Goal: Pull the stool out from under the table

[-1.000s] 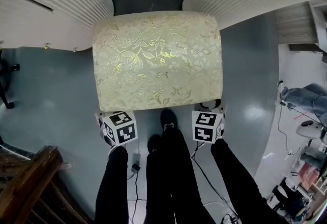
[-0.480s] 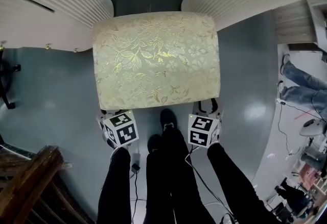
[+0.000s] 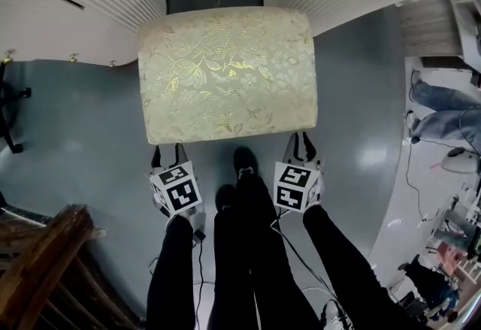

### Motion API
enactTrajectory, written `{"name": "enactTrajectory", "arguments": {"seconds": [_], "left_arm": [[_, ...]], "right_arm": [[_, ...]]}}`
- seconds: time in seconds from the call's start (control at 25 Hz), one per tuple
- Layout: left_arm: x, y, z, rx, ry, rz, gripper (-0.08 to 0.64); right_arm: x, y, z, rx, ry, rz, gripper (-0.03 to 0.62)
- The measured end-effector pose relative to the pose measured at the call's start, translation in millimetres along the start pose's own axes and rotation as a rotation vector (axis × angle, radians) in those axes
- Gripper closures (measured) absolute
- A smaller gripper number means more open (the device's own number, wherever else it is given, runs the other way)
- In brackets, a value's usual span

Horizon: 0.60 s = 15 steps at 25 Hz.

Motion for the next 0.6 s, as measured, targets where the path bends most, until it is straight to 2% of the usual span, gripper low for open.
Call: {"name": "enactTrajectory", "arguments": {"seconds": [0.08,0.28,0.6], "left_arm": [[6.3,7.0,2.4,0.004,0.008,-0.013,0.38],[21.9,10.2,3.3,-0.004,0.001,-0.013,0.544],[34.6,1.1,16.1,-0.004,0.076,0.003,0.552]], "right_arm": [[4.7,5.6,1.8,-0.003,0.016,-0.02,0.579],[14.0,10.0,-3.0,-0.019,-0.025,-0.057,0.586],[25.4,8.1,-4.9,-0.03,-0.114,-0.072,0.588]]}}
Point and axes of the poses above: the fingertips, and each gripper's own axes: x backward along the fingers, z to its right, y out of its underside, the point moved 3 cm from there along x, backward along the fingers, and after that the axes turned 9 degrees about -z, right-handed, at the moved point
